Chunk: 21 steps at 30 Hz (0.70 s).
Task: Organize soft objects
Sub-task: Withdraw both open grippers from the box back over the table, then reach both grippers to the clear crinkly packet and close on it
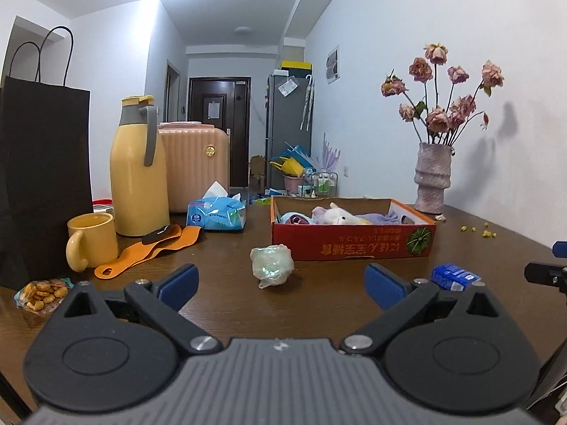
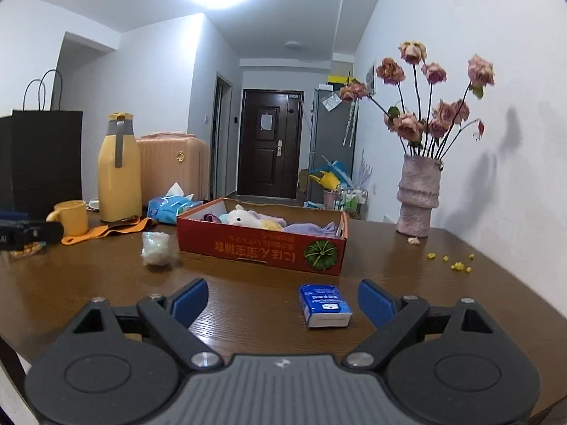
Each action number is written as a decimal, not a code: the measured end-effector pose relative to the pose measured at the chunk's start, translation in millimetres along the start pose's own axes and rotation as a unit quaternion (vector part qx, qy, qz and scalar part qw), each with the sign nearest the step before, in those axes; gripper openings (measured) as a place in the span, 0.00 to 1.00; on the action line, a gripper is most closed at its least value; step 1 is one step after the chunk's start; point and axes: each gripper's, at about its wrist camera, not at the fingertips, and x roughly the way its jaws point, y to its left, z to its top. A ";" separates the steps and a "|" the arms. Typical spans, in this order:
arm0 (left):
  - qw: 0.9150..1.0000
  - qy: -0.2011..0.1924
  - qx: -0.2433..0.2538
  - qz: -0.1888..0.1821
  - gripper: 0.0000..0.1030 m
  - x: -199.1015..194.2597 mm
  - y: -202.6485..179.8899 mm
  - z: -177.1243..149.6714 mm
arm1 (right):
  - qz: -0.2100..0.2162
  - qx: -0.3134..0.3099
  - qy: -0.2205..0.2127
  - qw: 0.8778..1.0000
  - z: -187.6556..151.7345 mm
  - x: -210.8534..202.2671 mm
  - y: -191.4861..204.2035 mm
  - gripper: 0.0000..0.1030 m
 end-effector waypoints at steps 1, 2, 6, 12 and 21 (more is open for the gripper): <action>1.000 0.004 0.002 0.003 0.99 4.5 0.4 -0.4 | 0.004 0.002 0.001 1.000 0.2 3.2 -0.4 0.89; 1.000 0.007 0.001 0.005 0.99 9.4 1.2 0.1 | 0.005 0.002 0.005 1.000 1.1 7.5 -0.8 0.89; 0.999 0.025 -0.022 0.003 0.98 34.1 12.0 3.3 | 0.014 -0.002 0.020 1.000 8.1 33.1 1.0 0.88; 0.994 0.075 -0.074 -0.007 0.71 101.5 36.6 15.8 | 0.066 0.053 0.056 0.995 30.7 99.4 6.6 0.79; 0.978 0.145 -0.143 -0.054 0.63 223.1 81.6 38.7 | 0.181 0.091 0.112 0.973 66.4 241.8 67.8 0.56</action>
